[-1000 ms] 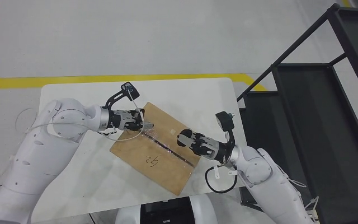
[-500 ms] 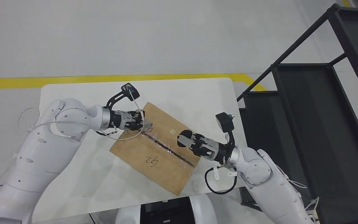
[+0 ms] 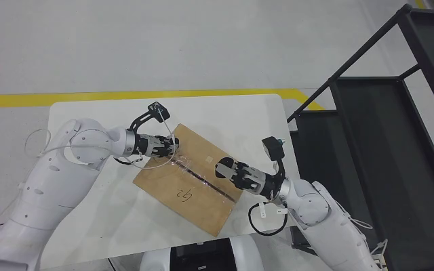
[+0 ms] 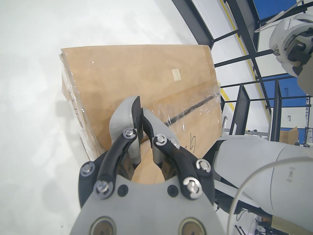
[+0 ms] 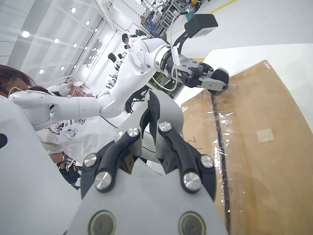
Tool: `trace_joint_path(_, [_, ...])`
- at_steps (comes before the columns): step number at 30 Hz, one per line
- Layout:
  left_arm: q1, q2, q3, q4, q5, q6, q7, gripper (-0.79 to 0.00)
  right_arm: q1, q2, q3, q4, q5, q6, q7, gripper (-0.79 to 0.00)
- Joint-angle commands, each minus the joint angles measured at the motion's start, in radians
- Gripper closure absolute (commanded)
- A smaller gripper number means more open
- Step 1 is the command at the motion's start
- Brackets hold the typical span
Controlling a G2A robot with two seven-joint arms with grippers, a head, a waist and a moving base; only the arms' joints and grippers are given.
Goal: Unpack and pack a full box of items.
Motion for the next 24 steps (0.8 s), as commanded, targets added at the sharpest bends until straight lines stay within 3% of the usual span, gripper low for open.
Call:
trace_joint_path(1, [-0.003, -0.001, 0.000, 0.003, -0.012, -0.001, 0.005, 0.000, 0.007, 0.000, -0.008, 0.003, 0.005, 0.000, 0.010, 0.000])
trace_joint_path(9, [0.018, 0.011, -0.066, -0.037, -0.092, -0.070, 0.038, 0.000, 0.064, -0.004, -0.066, 0.041, 0.038, 0.009, 0.047, 0.000])
trace_joint_path(15, [0.062, 0.028, -0.119, -0.070, -0.194, -0.135, -0.003, 0.000, 0.100, -0.006, -0.089, 0.071, 0.046, 0.019, 0.061, 0.000])
trace_joint_path(22, [0.084, 0.037, -0.133, -0.067, -0.074, -0.067, 0.033, 0.000, 0.148, -0.013, -0.143, 0.126, 0.046, 0.091, 0.088, 0.000])
trace_joint_path(23, [0.083, 0.037, -0.132, -0.068, -0.053, -0.059, 0.042, -0.012, 0.155, -0.014, -0.152, 0.129, 0.045, 0.100, 0.088, 0.000])
trace_joint_path(24, [0.085, 0.036, -0.128, -0.070, -0.045, -0.056, 0.049, -0.185, 0.160, -0.016, -0.158, 0.133, 0.047, 0.106, 0.087, 0.000])
